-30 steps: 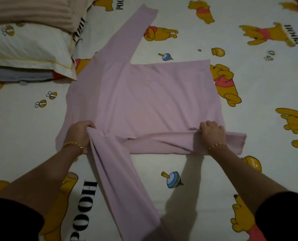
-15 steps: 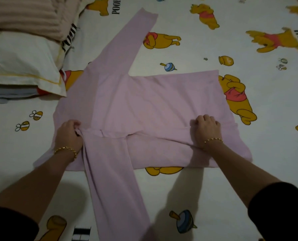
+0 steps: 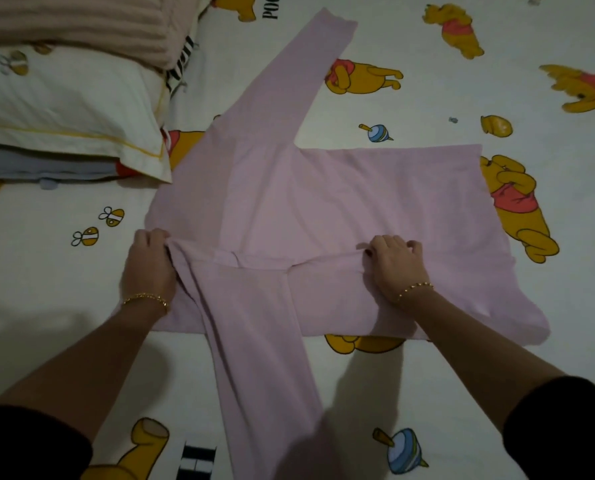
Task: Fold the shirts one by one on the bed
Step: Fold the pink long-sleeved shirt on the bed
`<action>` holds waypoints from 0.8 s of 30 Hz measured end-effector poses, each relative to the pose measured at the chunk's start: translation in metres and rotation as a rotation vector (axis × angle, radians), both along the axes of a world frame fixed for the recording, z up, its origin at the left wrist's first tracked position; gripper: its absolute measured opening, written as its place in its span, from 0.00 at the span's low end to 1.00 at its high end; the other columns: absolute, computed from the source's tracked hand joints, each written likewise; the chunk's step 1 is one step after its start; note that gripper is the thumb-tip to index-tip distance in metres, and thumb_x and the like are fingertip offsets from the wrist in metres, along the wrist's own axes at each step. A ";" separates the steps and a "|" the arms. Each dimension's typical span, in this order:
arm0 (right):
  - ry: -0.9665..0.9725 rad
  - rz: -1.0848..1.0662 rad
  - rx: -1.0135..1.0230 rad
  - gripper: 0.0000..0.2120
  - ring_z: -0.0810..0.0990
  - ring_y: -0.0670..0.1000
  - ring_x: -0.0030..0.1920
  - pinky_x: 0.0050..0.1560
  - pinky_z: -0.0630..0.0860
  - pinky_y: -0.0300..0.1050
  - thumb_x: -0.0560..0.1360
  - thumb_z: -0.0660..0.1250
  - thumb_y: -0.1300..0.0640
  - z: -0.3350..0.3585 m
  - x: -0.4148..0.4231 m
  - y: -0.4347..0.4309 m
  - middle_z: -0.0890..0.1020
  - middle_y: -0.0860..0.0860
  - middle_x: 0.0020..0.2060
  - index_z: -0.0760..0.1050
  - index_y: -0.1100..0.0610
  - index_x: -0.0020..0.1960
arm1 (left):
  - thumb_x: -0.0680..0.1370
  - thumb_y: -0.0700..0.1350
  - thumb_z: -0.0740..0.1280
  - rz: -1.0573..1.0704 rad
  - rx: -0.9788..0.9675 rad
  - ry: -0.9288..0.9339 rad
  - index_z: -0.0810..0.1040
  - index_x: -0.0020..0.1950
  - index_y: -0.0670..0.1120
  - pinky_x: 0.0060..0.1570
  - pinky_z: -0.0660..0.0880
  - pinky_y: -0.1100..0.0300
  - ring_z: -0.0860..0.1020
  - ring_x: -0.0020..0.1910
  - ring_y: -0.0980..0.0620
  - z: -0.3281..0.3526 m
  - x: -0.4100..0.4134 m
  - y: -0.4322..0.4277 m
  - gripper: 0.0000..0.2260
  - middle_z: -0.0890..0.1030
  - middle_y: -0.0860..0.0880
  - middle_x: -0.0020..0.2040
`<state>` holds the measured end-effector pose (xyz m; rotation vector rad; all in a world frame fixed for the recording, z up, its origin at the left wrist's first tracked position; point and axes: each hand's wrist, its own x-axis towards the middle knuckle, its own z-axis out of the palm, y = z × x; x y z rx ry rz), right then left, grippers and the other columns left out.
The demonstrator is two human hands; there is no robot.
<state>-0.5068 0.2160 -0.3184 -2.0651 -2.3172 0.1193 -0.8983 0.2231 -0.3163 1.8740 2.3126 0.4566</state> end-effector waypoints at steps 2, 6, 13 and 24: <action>-0.030 -0.058 -0.023 0.16 0.73 0.57 0.50 0.55 0.63 0.56 0.77 0.48 0.50 0.001 -0.004 0.007 0.76 0.53 0.46 0.72 0.56 0.49 | 0.78 0.37 0.58 0.042 0.036 -0.056 0.73 0.56 0.41 0.48 0.72 0.44 0.73 0.49 0.35 0.004 -0.004 0.011 0.09 0.68 0.37 0.56; -0.020 -0.116 0.042 0.09 0.73 0.59 0.51 0.57 0.66 0.57 0.76 0.59 0.52 0.002 -0.029 0.000 0.75 0.54 0.48 0.73 0.57 0.50 | 0.72 0.32 0.61 0.002 0.011 -0.045 0.74 0.57 0.41 0.52 0.71 0.42 0.73 0.52 0.35 0.001 0.000 0.010 0.14 0.70 0.37 0.56; 0.153 0.103 0.017 0.18 0.77 0.56 0.37 0.37 0.69 0.47 0.73 0.55 0.41 0.014 -0.114 -0.046 0.78 0.51 0.33 0.74 0.52 0.35 | 0.69 0.32 0.58 -0.110 0.123 -0.142 0.78 0.54 0.44 0.55 0.66 0.45 0.72 0.53 0.39 0.020 0.003 -0.004 0.18 0.77 0.42 0.54; 1.144 -0.526 -0.518 0.12 0.72 0.50 0.32 0.30 0.68 0.39 0.75 0.69 0.52 0.024 -0.137 -0.061 0.76 0.52 0.32 0.68 0.53 0.38 | 0.78 0.56 0.59 -0.680 -0.267 -0.004 0.72 0.65 0.53 0.67 0.62 0.47 0.70 0.63 0.48 0.009 0.073 0.001 0.18 0.74 0.51 0.63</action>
